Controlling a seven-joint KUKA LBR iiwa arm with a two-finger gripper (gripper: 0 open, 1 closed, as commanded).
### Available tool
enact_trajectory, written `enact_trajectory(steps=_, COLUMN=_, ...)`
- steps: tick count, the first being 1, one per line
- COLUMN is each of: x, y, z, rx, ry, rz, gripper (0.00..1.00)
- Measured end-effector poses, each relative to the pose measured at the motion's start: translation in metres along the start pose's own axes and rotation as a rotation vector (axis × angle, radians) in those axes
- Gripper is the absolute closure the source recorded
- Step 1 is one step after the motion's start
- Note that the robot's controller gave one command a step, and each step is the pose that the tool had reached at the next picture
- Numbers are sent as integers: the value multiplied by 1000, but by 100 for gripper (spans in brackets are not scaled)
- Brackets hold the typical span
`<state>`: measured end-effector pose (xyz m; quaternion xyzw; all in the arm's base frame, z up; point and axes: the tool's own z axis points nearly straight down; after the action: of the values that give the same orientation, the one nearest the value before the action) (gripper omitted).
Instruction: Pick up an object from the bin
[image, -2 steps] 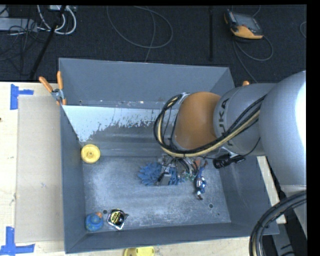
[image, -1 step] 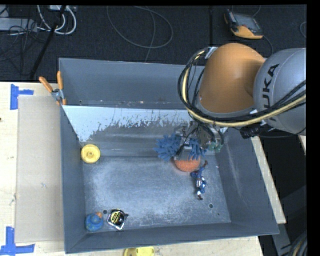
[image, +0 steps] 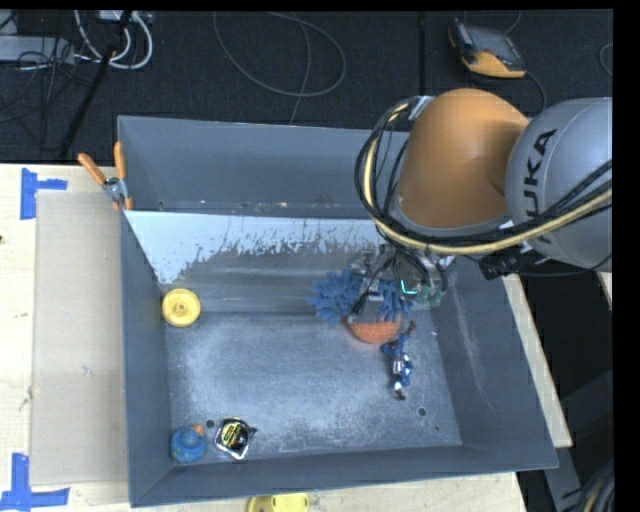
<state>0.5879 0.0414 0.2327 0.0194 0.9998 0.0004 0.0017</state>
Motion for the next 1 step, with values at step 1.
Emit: enact_trajectory(steps=1, x=0, y=0, z=1, rx=0, ry=2, rz=0, gripper=100)
